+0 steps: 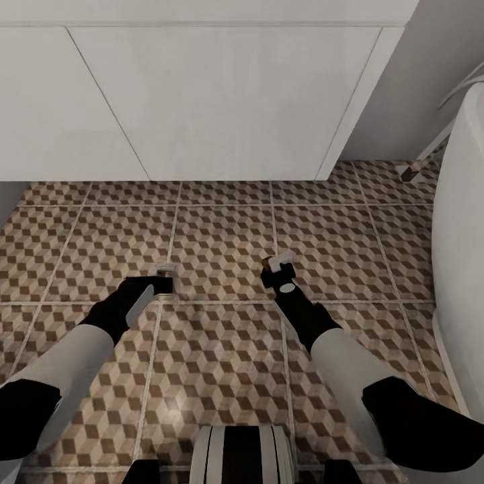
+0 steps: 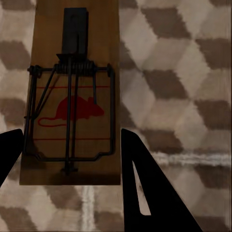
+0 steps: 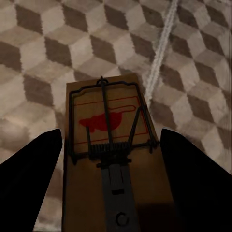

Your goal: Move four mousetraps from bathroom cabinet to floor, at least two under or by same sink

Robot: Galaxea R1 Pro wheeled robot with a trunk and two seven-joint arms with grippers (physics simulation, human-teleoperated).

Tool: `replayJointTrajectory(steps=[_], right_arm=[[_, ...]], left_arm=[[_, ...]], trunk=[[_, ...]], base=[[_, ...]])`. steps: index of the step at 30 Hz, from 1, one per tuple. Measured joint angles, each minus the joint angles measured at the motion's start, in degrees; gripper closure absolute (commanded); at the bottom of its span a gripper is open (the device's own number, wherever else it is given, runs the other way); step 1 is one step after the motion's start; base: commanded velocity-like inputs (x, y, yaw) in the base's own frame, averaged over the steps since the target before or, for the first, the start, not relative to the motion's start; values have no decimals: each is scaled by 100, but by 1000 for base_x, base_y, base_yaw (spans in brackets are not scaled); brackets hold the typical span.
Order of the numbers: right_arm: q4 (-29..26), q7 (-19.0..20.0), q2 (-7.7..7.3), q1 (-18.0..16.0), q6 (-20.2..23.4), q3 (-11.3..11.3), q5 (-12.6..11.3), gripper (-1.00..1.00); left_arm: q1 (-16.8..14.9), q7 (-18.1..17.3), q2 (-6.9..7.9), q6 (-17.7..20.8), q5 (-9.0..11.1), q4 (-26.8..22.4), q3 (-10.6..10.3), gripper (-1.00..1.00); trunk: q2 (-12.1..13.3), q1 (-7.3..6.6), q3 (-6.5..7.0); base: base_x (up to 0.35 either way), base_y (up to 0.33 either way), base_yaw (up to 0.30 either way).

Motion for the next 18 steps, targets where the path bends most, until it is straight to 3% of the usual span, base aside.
replayJointTrajectory(steps=[7,11,18], right_arm=[[371,19,0,-217,-28,-3,-11,100],[478,49,0,-229,-446,8,-25,100],[485,267,0,-228,-675,26,-2,100]], left_arm=[[-104,-15,-9,-15,0,-25,-13,100],[-112,-32,37,-196,0,-448,-65,100],[-112,0,91,-267,-6,-705,-97,100]], trunk=[[0,0,0],[0,0,0],[0,0,-1]], base=[[0,0,0],[0,0,0],[0,0,0]])
